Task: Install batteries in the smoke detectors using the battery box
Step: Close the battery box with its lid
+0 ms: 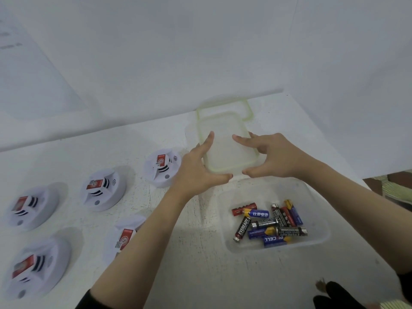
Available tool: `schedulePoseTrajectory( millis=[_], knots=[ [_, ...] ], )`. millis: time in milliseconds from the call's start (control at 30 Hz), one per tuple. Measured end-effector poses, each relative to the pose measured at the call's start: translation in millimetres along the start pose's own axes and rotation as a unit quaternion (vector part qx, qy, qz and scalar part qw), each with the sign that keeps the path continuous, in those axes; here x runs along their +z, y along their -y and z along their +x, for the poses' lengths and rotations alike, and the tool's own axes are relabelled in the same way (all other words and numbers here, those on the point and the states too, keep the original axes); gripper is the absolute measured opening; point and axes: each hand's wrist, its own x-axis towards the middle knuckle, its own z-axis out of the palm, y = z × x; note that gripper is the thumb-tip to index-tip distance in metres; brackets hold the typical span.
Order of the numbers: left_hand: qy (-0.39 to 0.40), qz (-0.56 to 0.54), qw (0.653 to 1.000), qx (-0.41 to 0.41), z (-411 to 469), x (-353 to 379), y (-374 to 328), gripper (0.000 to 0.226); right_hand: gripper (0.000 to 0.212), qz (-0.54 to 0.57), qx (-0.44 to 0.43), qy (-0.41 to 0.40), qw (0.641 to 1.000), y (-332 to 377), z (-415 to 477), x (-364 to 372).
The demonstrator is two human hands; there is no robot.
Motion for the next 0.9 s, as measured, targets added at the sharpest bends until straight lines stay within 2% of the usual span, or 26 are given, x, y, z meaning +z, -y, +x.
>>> schedulePoseTrajectory(
  millis=[100, 167, 200, 267, 367, 467, 567, 767, 900],
  knots=[
    [0.053, -0.004, 0.999, -0.011, 2, -9, -4, 0.12, 0.081, -0.003, 0.011, 0.033, 0.999, -1, 3, -11],
    [0.04, -0.041, 0.998, -0.022, 3, -13, -9, 0.113, 0.077, 0.029, 0.022, 0.064, 0.997, -3, 4, -23],
    [0.014, -0.071, 0.997, -0.026, 4, -15, -11, 0.101, 0.074, 0.052, 0.025, 0.064, 0.996, -5, 4, -28],
    [-0.043, -0.102, 0.993, -0.036, 10, -21, -14, 0.074, 0.069, 0.07, 0.042, 0.003, 0.997, -13, 4, -36],
    [-0.061, -0.112, 0.991, -0.046, 19, -33, -14, 0.051, 0.062, 0.117, 0.096, -0.094, 0.984, -17, 2, -45],
    [-0.057, -0.115, 0.991, -0.036, 24, -35, -12, 0.032, 0.04, 0.181, 0.119, -0.062, 0.974, -13, -1, -49],
    [-0.061, -0.114, 0.991, -0.043, 25, -31, -13, 0.03, 0.035, 0.197, 0.138, -0.03, 0.97, -11, 1, -46],
    [-0.028, -0.134, 0.986, -0.097, 23, -27, -18, 0.031, 0.037, 0.185, 0.153, -0.122, 0.963, -16, 14, -36],
    [-0.018, -0.151, 0.981, -0.12, 17, -24, -19, 0.034, 0.039, 0.197, 0.15, -0.12, 0.961, -17, 16, -35]
  ],
)
